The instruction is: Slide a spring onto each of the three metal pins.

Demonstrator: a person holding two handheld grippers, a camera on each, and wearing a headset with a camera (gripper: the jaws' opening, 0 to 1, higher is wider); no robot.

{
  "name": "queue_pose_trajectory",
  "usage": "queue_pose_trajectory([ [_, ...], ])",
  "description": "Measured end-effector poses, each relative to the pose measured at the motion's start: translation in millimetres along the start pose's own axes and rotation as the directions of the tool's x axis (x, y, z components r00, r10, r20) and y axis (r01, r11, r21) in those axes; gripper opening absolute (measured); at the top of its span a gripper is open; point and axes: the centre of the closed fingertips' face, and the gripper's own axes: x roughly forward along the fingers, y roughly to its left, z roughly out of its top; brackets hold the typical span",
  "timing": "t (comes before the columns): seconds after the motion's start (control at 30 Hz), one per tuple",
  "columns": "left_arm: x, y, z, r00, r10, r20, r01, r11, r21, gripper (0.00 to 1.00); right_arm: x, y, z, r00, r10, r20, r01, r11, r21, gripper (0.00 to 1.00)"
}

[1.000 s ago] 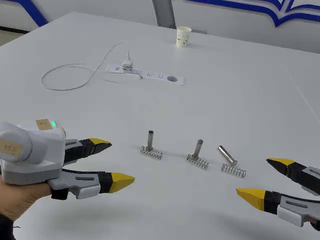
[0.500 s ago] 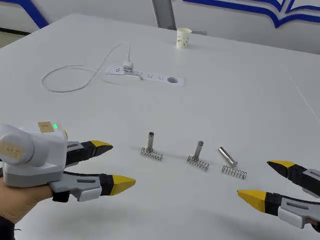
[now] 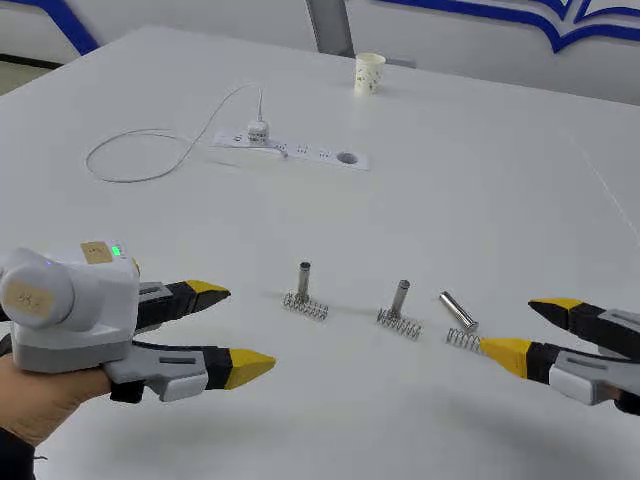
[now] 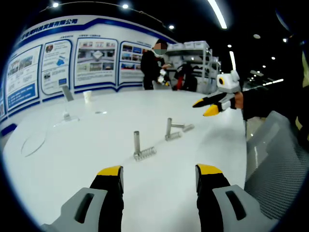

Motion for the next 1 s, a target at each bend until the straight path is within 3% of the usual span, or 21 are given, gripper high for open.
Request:
queue_pose_trajectory([
  [0.27,-0.2,1.1,-0.4,1.0,0.005,-0.001,-0.005,1.0,-0.004,0.61,20.6,-7.8,4.6,0.9989,-0.009,-0.045,0.008,1.0,-0.018,0.44],
  [0.67,0.3,1.0,-1.0,1.0,0.008,-0.003,-0.008,1.0,-0.009,0.61,53.4,-17.2,4.7,0.9937,-0.005,-0.112,0.002,1.0,-0.031,0.39],
  [1.0,1.0,0.9,-2.8,1.0,0.007,-0.005,-0.007,1.0,-0.019,0.6,76.4,-24.0,-5.8,0.9773,-0.039,-0.208,0.027,0.998,-0.058,0.32],
])
